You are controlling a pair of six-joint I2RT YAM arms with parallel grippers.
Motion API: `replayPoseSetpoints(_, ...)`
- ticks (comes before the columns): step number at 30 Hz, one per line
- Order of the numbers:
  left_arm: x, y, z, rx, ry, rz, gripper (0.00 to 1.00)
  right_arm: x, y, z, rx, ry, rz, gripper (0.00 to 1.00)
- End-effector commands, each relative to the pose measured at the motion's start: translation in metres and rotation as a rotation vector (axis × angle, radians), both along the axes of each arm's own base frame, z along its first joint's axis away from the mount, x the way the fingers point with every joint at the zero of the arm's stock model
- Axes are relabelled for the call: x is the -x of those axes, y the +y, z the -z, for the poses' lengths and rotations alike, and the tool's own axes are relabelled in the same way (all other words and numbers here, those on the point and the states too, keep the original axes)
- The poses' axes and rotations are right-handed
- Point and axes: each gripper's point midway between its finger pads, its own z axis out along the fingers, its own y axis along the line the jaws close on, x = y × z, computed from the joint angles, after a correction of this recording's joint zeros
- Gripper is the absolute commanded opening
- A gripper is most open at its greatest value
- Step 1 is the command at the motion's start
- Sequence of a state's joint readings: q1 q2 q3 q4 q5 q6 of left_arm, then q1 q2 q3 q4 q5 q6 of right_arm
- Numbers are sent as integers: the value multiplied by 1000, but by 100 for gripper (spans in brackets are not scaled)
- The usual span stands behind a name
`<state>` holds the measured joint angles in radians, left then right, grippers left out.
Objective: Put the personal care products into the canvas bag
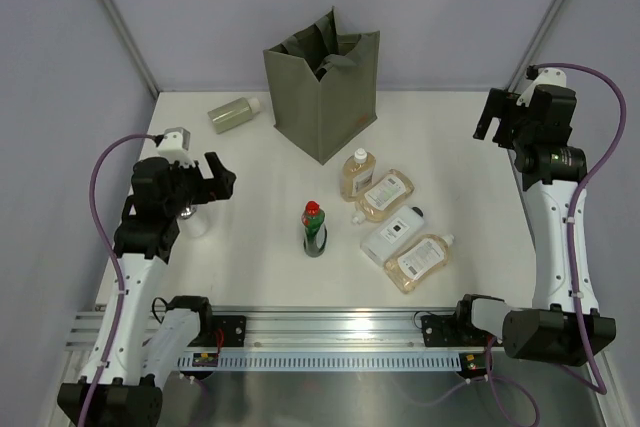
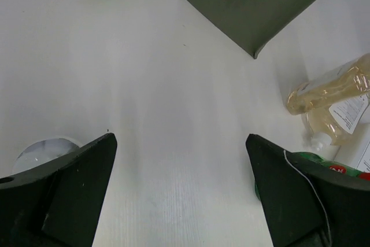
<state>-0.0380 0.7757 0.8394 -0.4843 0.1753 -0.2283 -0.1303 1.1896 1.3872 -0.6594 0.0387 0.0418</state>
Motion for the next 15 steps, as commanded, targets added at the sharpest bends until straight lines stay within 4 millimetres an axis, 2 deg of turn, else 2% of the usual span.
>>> replayPoseSetpoints(1,-8,-8,-18,-2,-36,64,99,1,16,-25,-11,-70,-95,99)
replayPoseSetpoints(2,-10,-8,-18,-10,-28,64,99,1,24,-23,1,-61,-159,99)
replayPoseSetpoints(3,-14,-7,-24,-17,-35,65,99,2,32,-22,108,-50,-298,99)
replayPoseSetpoints(4,-20,-7,-19,-25,-6,65,99,10,60,-13,92,-27,-492,100)
replayPoseSetpoints(5,-23,-5,-16,-46,13,67,99,16,76,-13,122,-24,-624,100)
replayPoseSetpoints(6,-28,-1,-23,-64,8,52,99,22,88,-8,222,-22,-790,99)
replayPoseSetpoints(7,-34,-1,-14,-84,55,49,99,37,108,7,157,32,-927,100)
replayPoseSetpoints(9,-44,6,-11,-154,78,29,99,41,119,10,153,39,-1026,100)
replayPoseSetpoints(10,-50,2,-17,-183,70,45,99,39,125,16,97,58,-1054,99)
replayPoseSetpoints(11,-59,2,-6,-234,112,62,99,38,130,16,70,55,-1076,100)
replayPoseSetpoints(12,-65,1,-4,-279,120,60,99,36,133,19,68,49,-1116,99)
replayPoseSetpoints(13,-72,1,-13,-320,108,79,99,36,142,20,15,46,-1173,99)
replayPoseSetpoints(14,-83,7,-2,-387,145,76,99,35,145,20,0,39,-1201,100)
replayPoseSetpoints(15,-90,8,-1,-407,150,83,99,33,147,21,-17,37,-1212,99)
